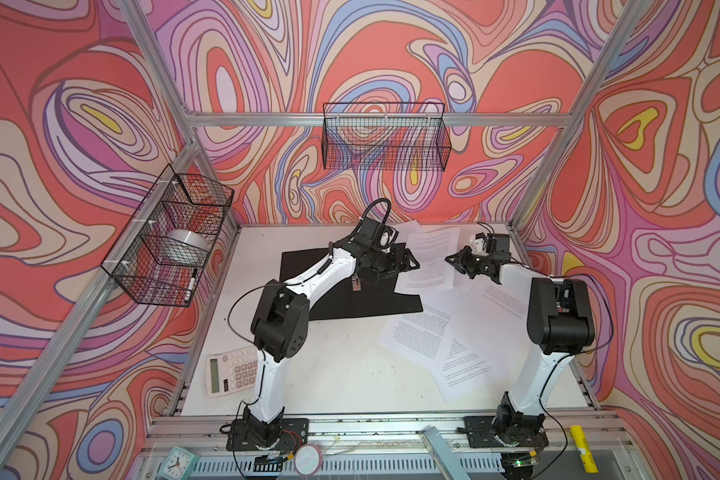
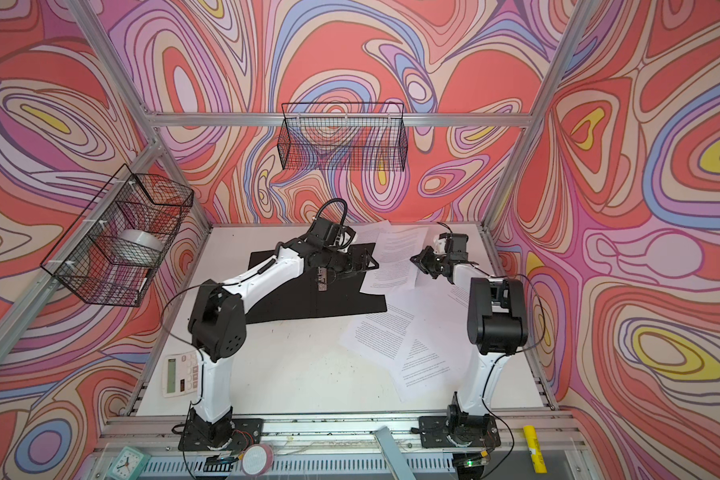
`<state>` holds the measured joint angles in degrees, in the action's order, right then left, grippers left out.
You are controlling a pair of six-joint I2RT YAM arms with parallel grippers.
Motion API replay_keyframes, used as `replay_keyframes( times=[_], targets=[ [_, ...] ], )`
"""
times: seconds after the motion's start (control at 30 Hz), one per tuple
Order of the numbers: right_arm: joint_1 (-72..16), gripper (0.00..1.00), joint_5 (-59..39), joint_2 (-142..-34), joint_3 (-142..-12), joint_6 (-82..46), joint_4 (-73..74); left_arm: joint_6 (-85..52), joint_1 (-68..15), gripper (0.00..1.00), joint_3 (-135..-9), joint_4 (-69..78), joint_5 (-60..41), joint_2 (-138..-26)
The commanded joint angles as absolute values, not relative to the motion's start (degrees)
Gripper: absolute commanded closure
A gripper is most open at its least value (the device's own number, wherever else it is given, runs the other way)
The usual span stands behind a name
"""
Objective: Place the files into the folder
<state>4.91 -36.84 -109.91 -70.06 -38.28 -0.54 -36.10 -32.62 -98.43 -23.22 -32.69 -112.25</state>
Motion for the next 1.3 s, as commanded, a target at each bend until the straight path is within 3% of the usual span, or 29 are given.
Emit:
replay_keyframes(
  times=[0.0,0.2,0.7,0.83,1.1,1.27],
  targets=[
    [4.99,1.00,-35.38,-107.44,-69.62,-37.80,-1.68,-33.02,-32.46,0.00,-92.94,-19.54,-27.70,-103.46],
    [3.20,1.00,-33.47,-105.41,-72.78,-35.02,-7.78,-27.77,-32.26,0.00,-83.20,-23.95,-18.72,-89.65],
    [-12.79,1.00,-28.76,-108.39,-90.30,-30.82,-21.24,-19.46,-28.56,0.00,-57.48,-24.08,1.38,-63.69],
    [-16.08,1.00,-31.08,-110.47,-94.80,-32.16,-21.37,-21.23,-25.40,0.00,-57.22,-27.24,1.07,-63.89],
    [-19.25,1.00,-37.70,-113.61,-99.28,-34.02,-20.68,-16.38,-22.09,0.00,-58.59,-25.25,-15.43,-68.07],
    [-17.81,1.00,-37.62,-114.57,-97.82,-30.09,-22.81,-15.24,-21.84,0.00,-54.80,-21.95,-13.63,-63.44]
  ],
)
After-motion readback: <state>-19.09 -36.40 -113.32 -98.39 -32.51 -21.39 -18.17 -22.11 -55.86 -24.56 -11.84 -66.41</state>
